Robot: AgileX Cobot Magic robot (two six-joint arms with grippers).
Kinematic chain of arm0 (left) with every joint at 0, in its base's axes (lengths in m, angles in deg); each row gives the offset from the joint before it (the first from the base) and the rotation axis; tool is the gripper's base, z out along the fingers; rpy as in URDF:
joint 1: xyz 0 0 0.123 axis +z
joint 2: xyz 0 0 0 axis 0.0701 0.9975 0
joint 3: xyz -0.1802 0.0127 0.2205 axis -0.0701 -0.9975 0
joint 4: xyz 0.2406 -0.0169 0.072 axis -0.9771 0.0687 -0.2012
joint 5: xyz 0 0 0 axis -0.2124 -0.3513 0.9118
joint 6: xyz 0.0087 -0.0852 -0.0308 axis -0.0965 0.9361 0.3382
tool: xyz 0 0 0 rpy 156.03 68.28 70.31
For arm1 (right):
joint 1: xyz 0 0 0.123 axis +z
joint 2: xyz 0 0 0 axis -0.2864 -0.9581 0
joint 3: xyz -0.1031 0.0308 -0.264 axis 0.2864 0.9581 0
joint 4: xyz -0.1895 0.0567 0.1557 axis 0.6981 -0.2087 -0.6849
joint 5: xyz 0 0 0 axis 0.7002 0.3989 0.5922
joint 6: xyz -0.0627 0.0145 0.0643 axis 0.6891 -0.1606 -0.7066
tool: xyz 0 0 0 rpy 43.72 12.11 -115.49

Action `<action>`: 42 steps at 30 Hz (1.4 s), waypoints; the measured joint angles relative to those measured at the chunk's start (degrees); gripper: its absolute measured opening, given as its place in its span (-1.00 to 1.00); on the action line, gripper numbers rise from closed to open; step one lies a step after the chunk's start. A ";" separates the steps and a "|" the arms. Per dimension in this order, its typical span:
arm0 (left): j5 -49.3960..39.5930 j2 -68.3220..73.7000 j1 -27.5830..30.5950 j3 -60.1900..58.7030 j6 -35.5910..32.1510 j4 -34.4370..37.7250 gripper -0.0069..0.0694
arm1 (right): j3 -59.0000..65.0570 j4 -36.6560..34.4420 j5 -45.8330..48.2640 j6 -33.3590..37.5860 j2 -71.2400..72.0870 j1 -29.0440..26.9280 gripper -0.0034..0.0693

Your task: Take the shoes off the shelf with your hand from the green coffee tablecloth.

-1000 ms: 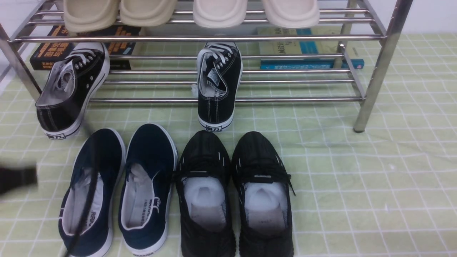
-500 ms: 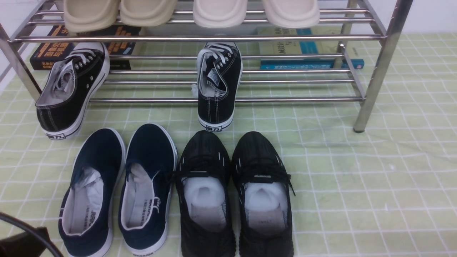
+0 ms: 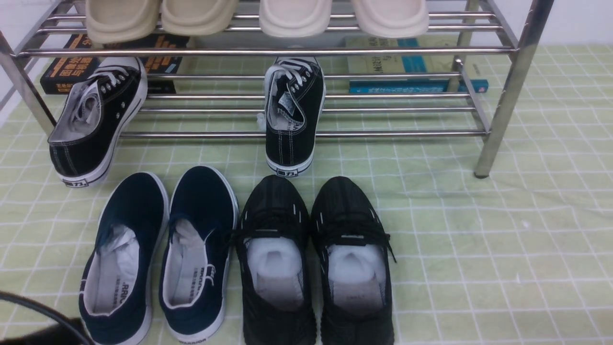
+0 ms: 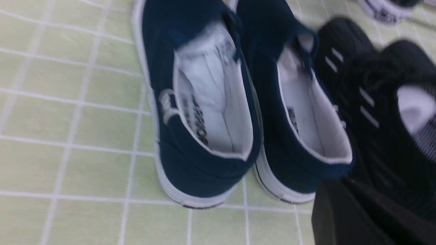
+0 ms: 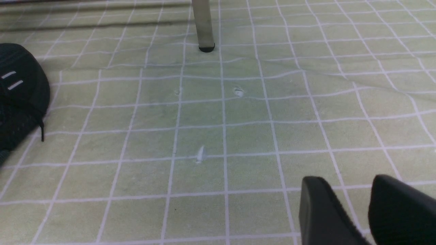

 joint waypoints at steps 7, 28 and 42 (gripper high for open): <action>6.77 -4.99 9.95 -7.02 -17.38 9.66 -0.72 | 0.00 0.00 0.00 0.00 0.00 0.00 -0.25; 3.19 -19.26 21.78 -13.02 -19.18 9.65 -0.68 | 0.00 0.00 0.00 0.00 0.00 0.00 -0.25; 3.86 -19.26 21.78 -13.14 -19.18 8.59 -0.63 | 0.00 0.00 0.00 0.00 0.00 0.00 -0.25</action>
